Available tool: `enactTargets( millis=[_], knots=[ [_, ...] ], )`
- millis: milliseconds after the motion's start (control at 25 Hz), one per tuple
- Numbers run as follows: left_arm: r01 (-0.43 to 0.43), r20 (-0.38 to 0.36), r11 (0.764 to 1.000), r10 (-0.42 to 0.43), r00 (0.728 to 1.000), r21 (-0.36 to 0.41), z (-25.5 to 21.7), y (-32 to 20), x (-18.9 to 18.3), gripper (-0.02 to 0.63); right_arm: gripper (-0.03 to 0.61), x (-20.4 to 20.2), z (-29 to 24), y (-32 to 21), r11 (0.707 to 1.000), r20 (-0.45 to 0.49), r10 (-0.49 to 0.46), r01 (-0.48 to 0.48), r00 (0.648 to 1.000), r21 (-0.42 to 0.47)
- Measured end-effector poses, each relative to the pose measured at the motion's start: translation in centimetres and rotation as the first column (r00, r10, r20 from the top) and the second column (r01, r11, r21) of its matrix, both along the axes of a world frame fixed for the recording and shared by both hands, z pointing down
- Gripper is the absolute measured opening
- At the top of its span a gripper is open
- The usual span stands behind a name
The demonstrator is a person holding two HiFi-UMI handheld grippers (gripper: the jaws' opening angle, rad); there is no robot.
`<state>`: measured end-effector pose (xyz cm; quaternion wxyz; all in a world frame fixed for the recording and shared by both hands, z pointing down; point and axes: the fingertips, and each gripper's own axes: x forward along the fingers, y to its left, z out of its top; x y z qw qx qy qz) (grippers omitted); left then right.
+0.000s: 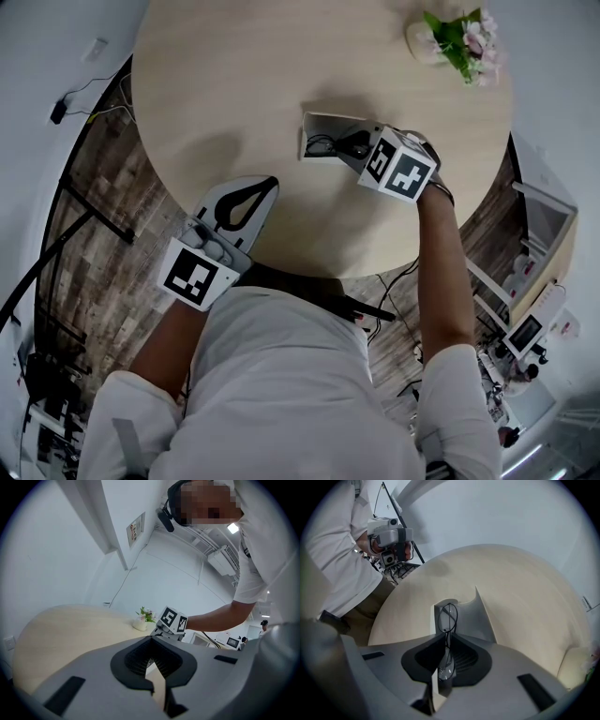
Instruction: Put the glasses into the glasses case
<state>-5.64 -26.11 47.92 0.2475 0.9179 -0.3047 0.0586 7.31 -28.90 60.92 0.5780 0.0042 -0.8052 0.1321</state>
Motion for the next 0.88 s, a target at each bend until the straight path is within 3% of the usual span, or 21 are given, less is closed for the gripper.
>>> enactTargets(
  millis=[320, 440, 640, 760, 880],
  knots=[
    [0.005, 0.000, 1.000, -0.005, 1.000, -0.010, 0.2, 0.2, -0.3, 0.014, 0.046, -0.1, 0.2, -0.1, 1.000, 0.005, 0.014, -0.014, 1.000, 0.003],
    [0.009, -0.002, 1.000, -0.009, 1.000, -0.012, 0.1, 0.2, -0.4, 0.014, 0.097, -0.3, -0.1, -0.2, 1.000, 0.018, 0.026, -0.026, 1.000, 0.012],
    [-0.001, -0.002, 1.000, 0.001, 1.000, -0.017, 0.2, 0.3, -0.2, 0.014, 0.103, -0.3, -1.2, -1.0, 0.998, 0.067, 0.059, -0.061, 0.996, 0.031],
    [-0.008, -0.006, 1.000, 0.008, 1.000, -0.023, 0.1, 0.5, -0.3, 0.014, 0.103, -0.8, -4.0, -2.1, 0.986, 0.175, 0.140, -0.153, 0.975, 0.066],
    [-0.021, -0.014, 1.000, 0.021, 1.000, -0.015, -0.5, 0.2, -0.6, 0.014, 0.100, -1.0, -8.9, -4.2, 0.938, 0.354, 0.244, -0.312, 0.903, 0.149]
  ],
)
